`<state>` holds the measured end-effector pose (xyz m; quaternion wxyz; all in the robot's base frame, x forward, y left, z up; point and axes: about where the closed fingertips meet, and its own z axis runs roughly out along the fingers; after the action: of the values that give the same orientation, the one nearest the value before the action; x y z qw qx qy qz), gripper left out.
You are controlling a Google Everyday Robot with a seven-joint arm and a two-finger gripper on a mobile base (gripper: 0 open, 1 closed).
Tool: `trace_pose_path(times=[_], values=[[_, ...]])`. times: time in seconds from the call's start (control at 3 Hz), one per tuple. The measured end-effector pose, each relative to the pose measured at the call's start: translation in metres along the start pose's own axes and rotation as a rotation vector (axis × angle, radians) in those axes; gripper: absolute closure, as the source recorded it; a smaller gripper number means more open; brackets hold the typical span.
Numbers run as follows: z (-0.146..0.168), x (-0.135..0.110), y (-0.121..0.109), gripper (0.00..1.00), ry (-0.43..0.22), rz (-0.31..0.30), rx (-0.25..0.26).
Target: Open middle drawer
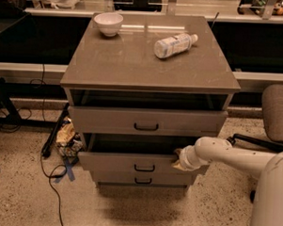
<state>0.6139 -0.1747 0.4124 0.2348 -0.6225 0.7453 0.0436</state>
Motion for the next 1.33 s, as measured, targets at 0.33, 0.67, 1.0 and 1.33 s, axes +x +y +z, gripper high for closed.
trace_pose_path(times=[0.33,0.67,1.0,1.33], values=[[-0.0011,0.0065,0.0153,1.00,-0.009,0.024,-0.005],[-0.0059,0.0042,0.0138,1.00,-0.009,0.024,-0.005],[-0.0059,0.0042,0.0138,1.00,-0.009,0.024,-0.005],[-0.0059,0.0042,0.0138,1.00,-0.009,0.024,-0.005]])
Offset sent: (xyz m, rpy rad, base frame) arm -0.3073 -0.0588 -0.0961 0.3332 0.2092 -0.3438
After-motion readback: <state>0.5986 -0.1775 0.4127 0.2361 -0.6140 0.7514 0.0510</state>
